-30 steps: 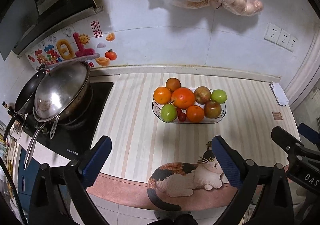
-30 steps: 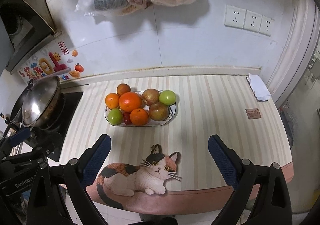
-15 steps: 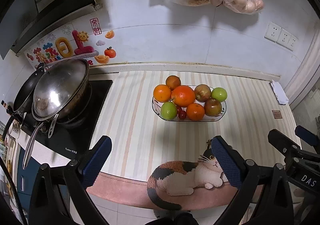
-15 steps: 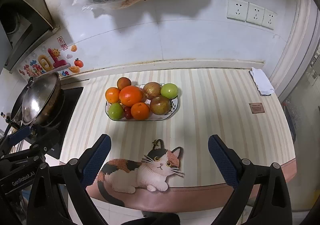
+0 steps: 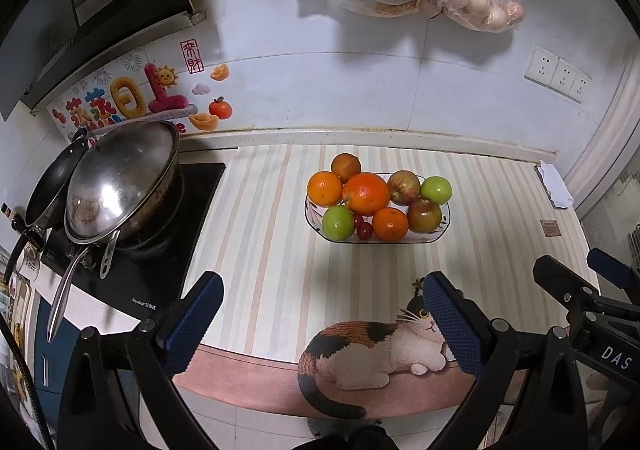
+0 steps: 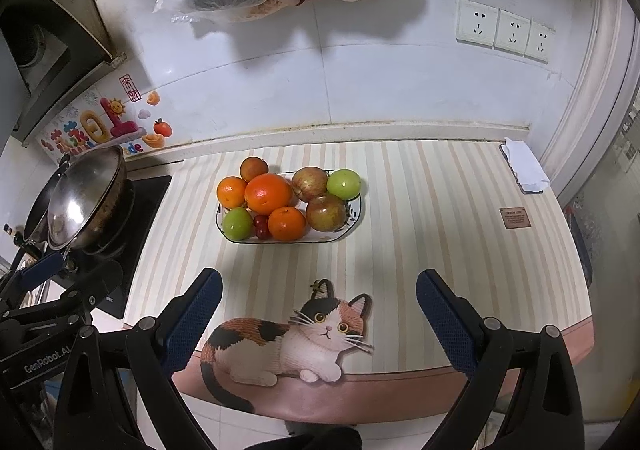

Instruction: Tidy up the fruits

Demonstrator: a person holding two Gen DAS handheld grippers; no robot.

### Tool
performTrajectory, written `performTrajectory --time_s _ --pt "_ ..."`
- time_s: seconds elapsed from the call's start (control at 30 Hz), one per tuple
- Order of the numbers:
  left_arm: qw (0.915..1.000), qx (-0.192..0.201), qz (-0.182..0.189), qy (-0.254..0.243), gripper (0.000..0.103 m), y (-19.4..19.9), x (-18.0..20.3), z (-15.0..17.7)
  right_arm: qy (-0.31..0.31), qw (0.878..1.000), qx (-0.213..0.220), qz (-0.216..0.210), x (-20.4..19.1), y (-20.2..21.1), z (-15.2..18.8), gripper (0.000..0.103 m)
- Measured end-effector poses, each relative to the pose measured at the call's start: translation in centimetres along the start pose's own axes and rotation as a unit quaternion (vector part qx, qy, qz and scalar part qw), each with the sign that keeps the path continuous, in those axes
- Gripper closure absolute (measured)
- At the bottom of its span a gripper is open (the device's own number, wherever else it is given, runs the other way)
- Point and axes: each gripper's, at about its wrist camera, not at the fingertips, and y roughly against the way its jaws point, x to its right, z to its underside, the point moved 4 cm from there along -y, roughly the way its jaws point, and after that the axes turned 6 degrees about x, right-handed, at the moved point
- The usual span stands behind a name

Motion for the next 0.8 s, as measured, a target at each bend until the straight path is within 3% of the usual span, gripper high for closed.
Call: performTrajectory --time_s 0.8 --pt "0.9999 0.002 0.011 0.002 0.001 0.51 -0.14 0.26 0.0 1.0 0.002 0.004 -0.44 0.3 0.36 0.003"
